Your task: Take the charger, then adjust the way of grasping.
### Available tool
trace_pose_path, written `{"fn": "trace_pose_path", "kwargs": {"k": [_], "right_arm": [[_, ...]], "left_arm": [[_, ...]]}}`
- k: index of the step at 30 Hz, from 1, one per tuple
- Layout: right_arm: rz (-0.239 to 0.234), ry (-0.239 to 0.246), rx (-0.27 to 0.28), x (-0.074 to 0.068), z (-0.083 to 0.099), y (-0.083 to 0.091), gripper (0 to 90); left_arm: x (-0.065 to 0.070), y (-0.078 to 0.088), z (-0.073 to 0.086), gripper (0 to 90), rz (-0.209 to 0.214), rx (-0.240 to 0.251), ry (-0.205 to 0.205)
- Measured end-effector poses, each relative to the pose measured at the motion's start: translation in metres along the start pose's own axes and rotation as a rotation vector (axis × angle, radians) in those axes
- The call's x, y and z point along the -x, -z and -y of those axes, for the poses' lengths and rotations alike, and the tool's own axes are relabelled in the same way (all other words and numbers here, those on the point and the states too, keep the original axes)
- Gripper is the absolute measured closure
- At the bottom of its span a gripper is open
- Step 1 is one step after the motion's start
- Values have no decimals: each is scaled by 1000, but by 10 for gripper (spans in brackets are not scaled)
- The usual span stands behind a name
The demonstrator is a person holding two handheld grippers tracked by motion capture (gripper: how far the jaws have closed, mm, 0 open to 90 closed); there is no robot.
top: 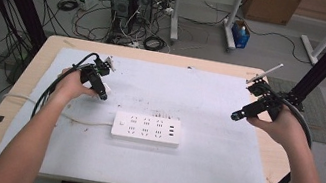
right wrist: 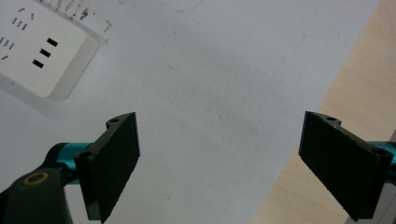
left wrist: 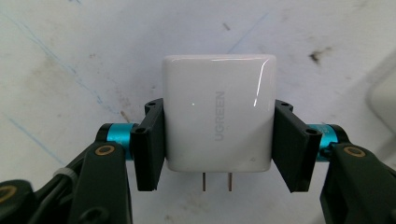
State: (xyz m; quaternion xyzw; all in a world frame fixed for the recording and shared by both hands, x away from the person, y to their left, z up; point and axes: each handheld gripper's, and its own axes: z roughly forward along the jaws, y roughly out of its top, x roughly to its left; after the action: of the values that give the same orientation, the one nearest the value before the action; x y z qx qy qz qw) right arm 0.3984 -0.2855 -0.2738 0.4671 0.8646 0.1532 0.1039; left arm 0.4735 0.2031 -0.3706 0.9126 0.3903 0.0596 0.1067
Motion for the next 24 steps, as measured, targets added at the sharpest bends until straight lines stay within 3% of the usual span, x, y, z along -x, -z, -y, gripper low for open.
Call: {"fn": "trace_pose_path", "kwargs": {"k": [2,3,5,6,11,13,18,24], "right_arm": [[-7,-1,4,-3,-1,3,121],[-1,1,4,-4,-2,3,121],[-5,0,4,-7,-3,5,121],[-5,-2,9,-8,-3,6,121],[-9,-13,10,-11,-6,10,121],[-23,-36,3,-11,-7,11,124],[-21,-42,10,-13,-8,16,124],[-60,-78,15,-15,-9,25,130]], "left_arm": [[7,26,1,424,4,52,3],[7,26,1,424,4,52,3],[11,43,3,424,1,70,-3],[14,60,4,424,-18,72,-22],[17,84,5,424,-16,86,-19],[18,92,6,424,-20,92,-20],[23,102,9,424,-33,128,-30],[40,111,7,424,-2,202,-122]]}}
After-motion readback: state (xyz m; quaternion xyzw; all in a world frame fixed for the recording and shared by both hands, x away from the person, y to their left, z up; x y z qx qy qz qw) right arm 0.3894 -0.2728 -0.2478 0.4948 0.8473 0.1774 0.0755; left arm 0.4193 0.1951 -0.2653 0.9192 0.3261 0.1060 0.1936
